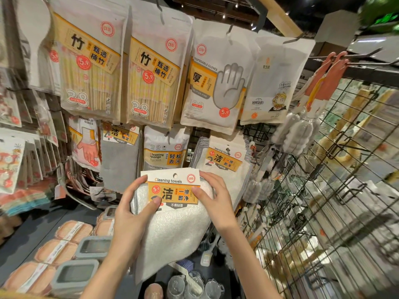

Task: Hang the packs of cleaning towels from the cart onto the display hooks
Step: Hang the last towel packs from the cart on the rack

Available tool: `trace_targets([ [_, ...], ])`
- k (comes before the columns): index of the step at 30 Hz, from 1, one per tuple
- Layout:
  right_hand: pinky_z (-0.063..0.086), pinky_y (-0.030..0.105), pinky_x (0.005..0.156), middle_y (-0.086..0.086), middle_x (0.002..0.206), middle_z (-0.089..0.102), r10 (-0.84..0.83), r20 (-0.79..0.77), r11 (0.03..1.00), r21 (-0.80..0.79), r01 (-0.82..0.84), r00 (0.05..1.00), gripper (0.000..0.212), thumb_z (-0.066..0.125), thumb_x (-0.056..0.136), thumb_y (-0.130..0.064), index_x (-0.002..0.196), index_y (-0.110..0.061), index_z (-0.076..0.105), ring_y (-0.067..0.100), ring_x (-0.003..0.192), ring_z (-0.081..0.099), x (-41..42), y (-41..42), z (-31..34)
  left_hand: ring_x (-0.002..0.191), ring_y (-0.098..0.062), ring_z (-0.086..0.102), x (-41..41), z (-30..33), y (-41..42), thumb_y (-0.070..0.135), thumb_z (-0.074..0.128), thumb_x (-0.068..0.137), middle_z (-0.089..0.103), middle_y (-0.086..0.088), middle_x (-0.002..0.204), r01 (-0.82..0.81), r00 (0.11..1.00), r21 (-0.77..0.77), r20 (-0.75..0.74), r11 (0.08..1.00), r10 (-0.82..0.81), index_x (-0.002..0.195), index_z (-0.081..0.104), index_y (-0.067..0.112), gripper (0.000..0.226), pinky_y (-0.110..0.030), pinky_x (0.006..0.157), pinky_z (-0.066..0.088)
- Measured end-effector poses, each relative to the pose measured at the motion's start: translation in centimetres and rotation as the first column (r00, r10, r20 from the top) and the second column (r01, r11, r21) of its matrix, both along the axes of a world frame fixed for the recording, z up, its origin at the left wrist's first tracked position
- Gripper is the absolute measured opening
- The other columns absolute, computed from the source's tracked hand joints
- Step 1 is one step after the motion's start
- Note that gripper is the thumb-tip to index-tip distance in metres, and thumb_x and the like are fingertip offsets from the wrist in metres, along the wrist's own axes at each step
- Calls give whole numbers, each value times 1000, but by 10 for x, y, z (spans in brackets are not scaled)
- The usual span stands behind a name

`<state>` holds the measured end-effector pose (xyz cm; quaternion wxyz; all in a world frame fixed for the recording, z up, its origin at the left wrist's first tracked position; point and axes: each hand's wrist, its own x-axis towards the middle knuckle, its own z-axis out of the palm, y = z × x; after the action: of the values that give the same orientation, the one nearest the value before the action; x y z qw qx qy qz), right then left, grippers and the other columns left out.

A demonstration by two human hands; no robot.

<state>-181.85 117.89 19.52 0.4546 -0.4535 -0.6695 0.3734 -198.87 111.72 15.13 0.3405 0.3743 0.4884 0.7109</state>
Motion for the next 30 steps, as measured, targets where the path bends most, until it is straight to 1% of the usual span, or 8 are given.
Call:
trace_targets([
  [7,35,9,98,-14,118,55,-7,-56,998,58,11,998,46,74,77,-7,109,-35,58,-4,115,48,-2,-10,-3,118,-16,58,-2,-3,-3,10,73,82,62,11,125,8,1000,4,-9,1000,-8,112,59,51,53,-47,100,48],
  [12,48,14,87,-13,109,63,56,-134,998,-12,-58,989,44,75,75,-1,104,-27,55,-8,104,56,-1,-8,-3,106,-16,65,-2,-5,-2,13,74,81,64,13,119,24,1000,-2,14,1000,-24,111,59,51,51,-40,89,54],
  [14,54,21,79,-9,101,64,54,-155,998,-31,-60,986,46,75,74,2,102,-26,52,-5,99,59,-1,-7,-3,108,-18,65,-2,-5,-2,22,78,76,64,11,122,26,998,-2,51,1000,-26,111,60,51,49,-39,86,54],
  [17,55,21,70,-7,92,65,47,-177,999,-15,-50,983,47,72,75,7,101,-25,48,-4,92,62,2,-4,-3,111,-27,64,-6,-6,-2,38,84,70,65,1,125,54,989,-5,138,999,-53,114,60,49,52,-51,92,52],
  [21,55,21,69,-1,96,65,21,-205,1000,2,-21,979,48,72,76,4,103,-28,48,1,94,63,14,0,0,107,-28,66,-11,-4,0,51,66,78,69,-4,118,50,978,37,201,998,-57,115,60,45,38,-48,88,53],
  [24,55,23,77,1,104,65,-43,-229,998,30,52,972,49,72,76,3,103,-31,49,2,97,62,29,6,4,113,-27,62,-15,-4,3,32,64,87,66,-7,122,17,985,64,168,998,-28,116,61,42,31,-47,99,47],
  [26,55,26,83,5,110,65,-88,-255,994,45,103,963,48,72,76,5,104,-28,50,5,100,62,40,12,6,117,-27,60,-18,-8,6,13,66,88,62,-5,127,-4,993,62,118,998,-3,113,62,44,40,-45,100,46],
  [30,55,42,86,8,113,66,-149,-319,988,-9,154,936,45,70,78,4,109,-22,52,23,106,64,58,29,3,114,-16,61,-20,-15,8,7,67,88,61,10,125,-35,997,62,65,997,31,110,62,47,46,-20,79,53],
])
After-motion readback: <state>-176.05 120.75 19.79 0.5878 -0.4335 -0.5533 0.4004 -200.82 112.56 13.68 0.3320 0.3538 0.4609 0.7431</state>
